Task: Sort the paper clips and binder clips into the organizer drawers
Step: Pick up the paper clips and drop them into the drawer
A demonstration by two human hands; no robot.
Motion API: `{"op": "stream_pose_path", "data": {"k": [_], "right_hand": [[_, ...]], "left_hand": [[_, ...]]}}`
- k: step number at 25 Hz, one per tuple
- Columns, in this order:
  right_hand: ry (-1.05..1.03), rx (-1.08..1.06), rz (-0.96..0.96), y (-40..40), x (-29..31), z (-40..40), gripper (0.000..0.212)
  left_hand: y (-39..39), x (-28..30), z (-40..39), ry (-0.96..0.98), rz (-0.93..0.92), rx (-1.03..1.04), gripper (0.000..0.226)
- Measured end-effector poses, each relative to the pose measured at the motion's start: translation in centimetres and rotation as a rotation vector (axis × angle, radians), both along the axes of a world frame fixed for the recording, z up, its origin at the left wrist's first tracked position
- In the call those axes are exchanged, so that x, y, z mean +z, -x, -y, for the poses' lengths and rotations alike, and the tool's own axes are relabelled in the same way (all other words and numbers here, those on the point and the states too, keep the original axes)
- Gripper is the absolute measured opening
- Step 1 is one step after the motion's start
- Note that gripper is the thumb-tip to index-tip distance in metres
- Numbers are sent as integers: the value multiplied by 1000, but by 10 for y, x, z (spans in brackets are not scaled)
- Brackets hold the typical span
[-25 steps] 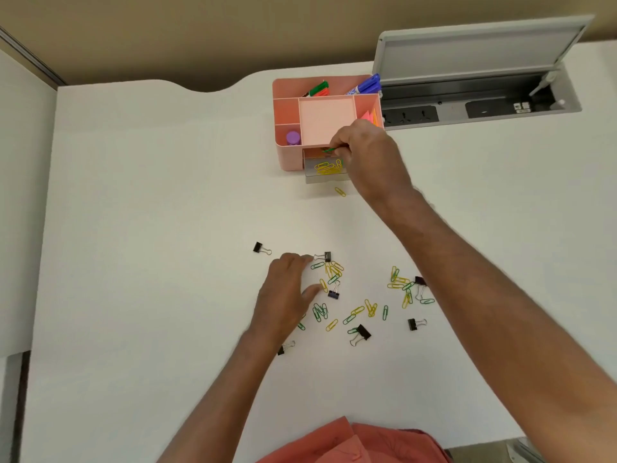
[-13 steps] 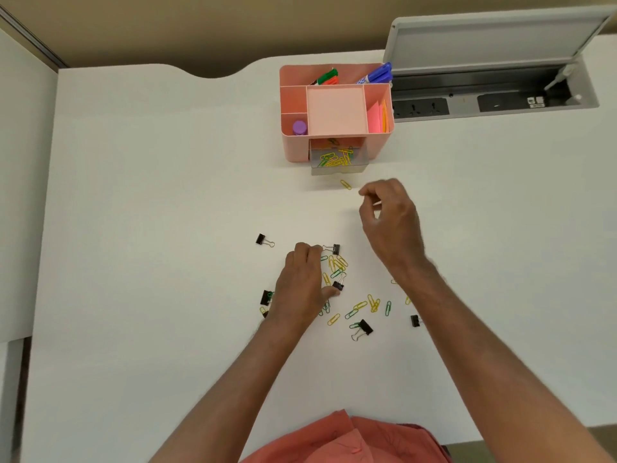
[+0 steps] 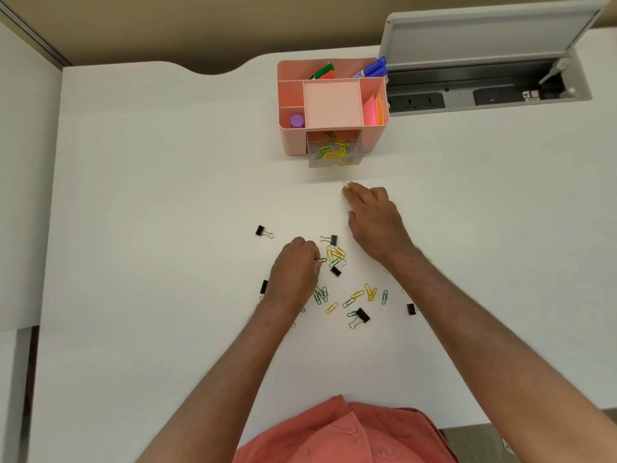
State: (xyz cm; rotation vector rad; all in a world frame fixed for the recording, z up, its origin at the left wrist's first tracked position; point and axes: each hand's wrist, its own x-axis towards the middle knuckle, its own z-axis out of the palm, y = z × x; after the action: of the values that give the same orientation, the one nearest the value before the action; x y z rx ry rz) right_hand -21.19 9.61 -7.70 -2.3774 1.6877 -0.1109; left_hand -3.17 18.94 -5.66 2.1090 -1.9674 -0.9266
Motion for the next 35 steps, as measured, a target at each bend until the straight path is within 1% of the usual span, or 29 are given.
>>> {"op": "stream_pose_path", "data": {"k": [5, 7, 9, 12, 17, 18, 20, 22, 25, 27, 29, 32, 33, 35], "right_hand": [[-20, -89, 124, 6, 10, -60, 37], [-7, -115, 117, 2, 11, -81, 37], [-9, -127, 49, -7, 12, -93, 41], [-17, -123, -65, -21, 17, -95, 40], [-32, -134, -96, -35, 24, -90, 15], [-37, -136, -113, -37, 25, -90, 12], [-25, -147, -120, -40, 25, -88, 16], [-10, -162, -78, -39, 23, -87, 18], [-57, -211, -28, -40, 21, -82, 13], [-106, -234, -16, -39, 21, -80, 15], [-154, -253, 6, -37, 22, -79, 18], [-248, -311, 64, -34, 26, -77, 20], [-272, -317, 63, -34, 27, -76, 19], [-291, -301, 51, -34, 28, -75, 18]], "left_hand": [[3, -2, -1, 44, 46, -6, 6], [1, -1, 0, 58, 47, -6, 7], [-1, -1, 0, 61, 21, -4, 6], [-4, 2, -1, 50, -36, 19, 5], [-5, 3, -3, 53, -66, 45, 6], [-5, 2, -4, 56, -71, 46, 6], [-6, 1, -4, 60, -84, 56, 6], [-7, 1, -4, 62, -91, 64, 6], [-7, 0, -5, 71, -98, 68, 5], [-8, -1, -5, 65, -109, 75, 5], [-8, 2, -4, 35, -168, 131, 6], [-7, 19, 5, -23, -350, 284, 7], [-7, 28, 11, 3, -384, 309, 7], [-6, 45, 30, 122, -390, 320, 7]]}}
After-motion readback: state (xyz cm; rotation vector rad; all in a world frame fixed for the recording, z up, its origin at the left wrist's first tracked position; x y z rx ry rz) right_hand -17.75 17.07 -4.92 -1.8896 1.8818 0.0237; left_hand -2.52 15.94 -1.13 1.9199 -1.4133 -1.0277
